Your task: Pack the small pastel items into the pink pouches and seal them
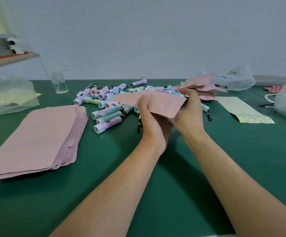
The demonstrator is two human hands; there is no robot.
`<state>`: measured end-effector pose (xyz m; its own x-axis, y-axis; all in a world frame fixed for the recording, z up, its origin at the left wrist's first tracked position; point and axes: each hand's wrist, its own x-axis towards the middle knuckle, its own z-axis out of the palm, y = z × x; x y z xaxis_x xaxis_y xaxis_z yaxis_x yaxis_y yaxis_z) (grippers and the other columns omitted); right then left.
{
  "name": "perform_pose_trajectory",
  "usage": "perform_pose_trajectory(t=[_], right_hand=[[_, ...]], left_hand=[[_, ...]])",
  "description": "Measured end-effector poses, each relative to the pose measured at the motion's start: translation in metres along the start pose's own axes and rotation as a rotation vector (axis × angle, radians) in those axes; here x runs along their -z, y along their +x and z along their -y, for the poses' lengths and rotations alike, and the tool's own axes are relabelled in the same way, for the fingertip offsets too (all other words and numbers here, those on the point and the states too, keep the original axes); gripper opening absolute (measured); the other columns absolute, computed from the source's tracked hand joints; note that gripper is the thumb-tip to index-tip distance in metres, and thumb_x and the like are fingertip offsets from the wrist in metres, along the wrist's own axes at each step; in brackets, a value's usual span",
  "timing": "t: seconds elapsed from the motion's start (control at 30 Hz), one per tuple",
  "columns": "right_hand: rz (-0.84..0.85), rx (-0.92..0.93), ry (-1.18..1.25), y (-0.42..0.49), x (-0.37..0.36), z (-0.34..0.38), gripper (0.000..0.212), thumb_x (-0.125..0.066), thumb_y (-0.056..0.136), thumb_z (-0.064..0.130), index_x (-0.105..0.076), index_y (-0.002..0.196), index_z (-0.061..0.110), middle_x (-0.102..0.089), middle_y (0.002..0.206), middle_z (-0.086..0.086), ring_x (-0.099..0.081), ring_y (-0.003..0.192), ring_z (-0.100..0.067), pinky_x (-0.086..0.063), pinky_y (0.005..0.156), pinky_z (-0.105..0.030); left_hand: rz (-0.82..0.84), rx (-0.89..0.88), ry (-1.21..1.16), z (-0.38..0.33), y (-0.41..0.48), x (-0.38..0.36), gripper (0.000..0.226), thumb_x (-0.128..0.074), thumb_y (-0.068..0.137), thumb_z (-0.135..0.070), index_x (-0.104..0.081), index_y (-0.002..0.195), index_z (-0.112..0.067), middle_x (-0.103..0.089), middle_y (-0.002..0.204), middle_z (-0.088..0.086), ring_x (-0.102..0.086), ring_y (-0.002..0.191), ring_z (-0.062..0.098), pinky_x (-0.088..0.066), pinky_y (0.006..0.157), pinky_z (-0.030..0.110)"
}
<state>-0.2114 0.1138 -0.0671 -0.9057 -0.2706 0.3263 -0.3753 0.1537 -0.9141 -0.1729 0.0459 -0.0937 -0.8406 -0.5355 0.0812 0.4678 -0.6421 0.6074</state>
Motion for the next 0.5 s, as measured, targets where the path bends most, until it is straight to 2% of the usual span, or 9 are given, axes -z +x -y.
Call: perform_pose_trajectory(t=[0.13,0.2,0.27,0.33,0.43,0.5], right_hand=[[-0.013,-0.049,0.025,0.004,0.004,0.001,0.029,-0.072,0.087,0.013,-0.055,0.106,0.027,-0.068,0.104,-0.005,-0.063,0.108,-0.036,-0.045,0.105,-0.063],[-0.038,-0.024,-0.019,0.004,0.007,0.001,0.03,-0.072,0.086,0.014,-0.054,0.101,0.033,-0.069,0.101,0.0,-0.064,0.105,-0.032,-0.046,0.103,-0.062],[-0.017,0.016,-0.074,0.005,0.011,-0.001,0.032,-0.073,0.085,0.016,-0.056,0.108,0.029,-0.069,0.102,0.004,-0.064,0.107,-0.027,-0.046,0.102,-0.062],[0.068,0.031,-0.08,0.007,0.013,-0.003,0.036,-0.068,0.086,0.014,-0.057,0.12,0.022,-0.069,0.108,0.001,-0.063,0.111,-0.028,-0.047,0.101,-0.063],[0.292,0.017,-0.01,0.011,0.018,-0.004,0.057,-0.068,0.088,0.018,-0.047,0.142,0.023,-0.07,0.118,0.007,-0.063,0.118,-0.017,-0.05,0.105,-0.053],[0.445,0.008,-0.014,0.013,0.022,-0.006,0.075,-0.072,0.088,0.039,-0.033,0.151,0.026,-0.068,0.125,0.021,-0.058,0.128,-0.007,-0.045,0.112,-0.041]], left_hand=[[0.071,0.044,0.006,0.006,-0.006,-0.005,0.049,-0.034,0.1,-0.053,-0.064,0.116,-0.017,-0.056,0.115,0.013,-0.049,0.1,0.026,-0.038,0.075,0.035],[0.102,0.073,-0.002,0.009,-0.008,-0.006,0.05,-0.03,0.102,-0.052,-0.066,0.113,-0.018,-0.057,0.116,0.013,-0.048,0.104,0.026,-0.041,0.076,0.036],[0.103,0.104,-0.019,0.01,-0.008,-0.005,0.054,-0.028,0.102,-0.049,-0.066,0.121,-0.016,-0.063,0.121,0.013,-0.053,0.114,0.026,-0.045,0.085,0.039],[0.07,0.108,-0.029,0.007,-0.004,-0.002,0.056,-0.028,0.101,-0.048,-0.066,0.127,-0.015,-0.067,0.123,0.013,-0.058,0.115,0.026,-0.047,0.088,0.04],[-0.008,0.082,-0.055,-0.005,0.005,0.007,0.053,-0.03,0.101,-0.047,-0.065,0.122,-0.013,-0.071,0.103,0.013,-0.061,0.09,0.023,-0.045,0.083,0.04],[-0.078,0.077,-0.091,-0.016,0.011,0.017,0.052,-0.031,0.102,-0.045,-0.064,0.123,-0.01,-0.071,0.098,0.015,-0.061,0.087,0.026,-0.045,0.087,0.042]])
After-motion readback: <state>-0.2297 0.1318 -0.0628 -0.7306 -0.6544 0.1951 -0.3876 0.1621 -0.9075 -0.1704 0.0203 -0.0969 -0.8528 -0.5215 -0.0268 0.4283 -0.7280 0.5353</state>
